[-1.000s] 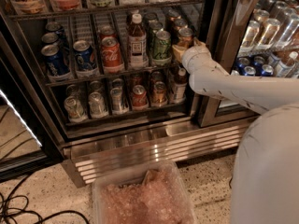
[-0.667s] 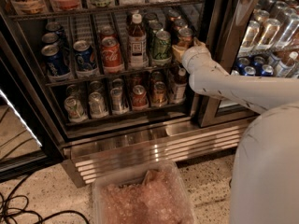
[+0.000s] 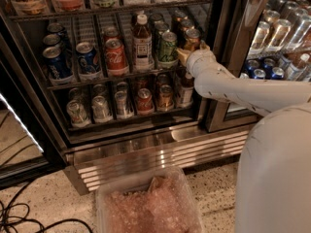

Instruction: Pick orange can from middle shelf of fridge

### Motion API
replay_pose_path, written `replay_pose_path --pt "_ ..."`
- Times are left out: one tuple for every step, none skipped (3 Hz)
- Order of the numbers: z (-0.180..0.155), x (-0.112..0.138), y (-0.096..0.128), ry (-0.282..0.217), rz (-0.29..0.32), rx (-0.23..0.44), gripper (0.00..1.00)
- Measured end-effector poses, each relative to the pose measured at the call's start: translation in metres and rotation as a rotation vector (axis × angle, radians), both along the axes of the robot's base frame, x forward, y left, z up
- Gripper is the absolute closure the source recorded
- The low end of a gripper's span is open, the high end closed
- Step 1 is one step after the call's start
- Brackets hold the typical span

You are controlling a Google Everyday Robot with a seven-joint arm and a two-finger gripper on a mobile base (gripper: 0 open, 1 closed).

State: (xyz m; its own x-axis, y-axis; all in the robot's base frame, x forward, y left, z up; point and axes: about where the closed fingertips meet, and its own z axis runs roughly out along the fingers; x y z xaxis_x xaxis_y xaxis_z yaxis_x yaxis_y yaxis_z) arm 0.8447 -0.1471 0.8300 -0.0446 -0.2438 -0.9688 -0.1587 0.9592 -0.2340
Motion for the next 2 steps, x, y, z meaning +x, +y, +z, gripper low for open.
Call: replay_pose_path --pt "-0.0034 0.0024 0.0021 0.007 0.004 0.005 0.33" --pt "-0.0019 0.0024 0.0023 0.007 0.004 0.005 0.51"
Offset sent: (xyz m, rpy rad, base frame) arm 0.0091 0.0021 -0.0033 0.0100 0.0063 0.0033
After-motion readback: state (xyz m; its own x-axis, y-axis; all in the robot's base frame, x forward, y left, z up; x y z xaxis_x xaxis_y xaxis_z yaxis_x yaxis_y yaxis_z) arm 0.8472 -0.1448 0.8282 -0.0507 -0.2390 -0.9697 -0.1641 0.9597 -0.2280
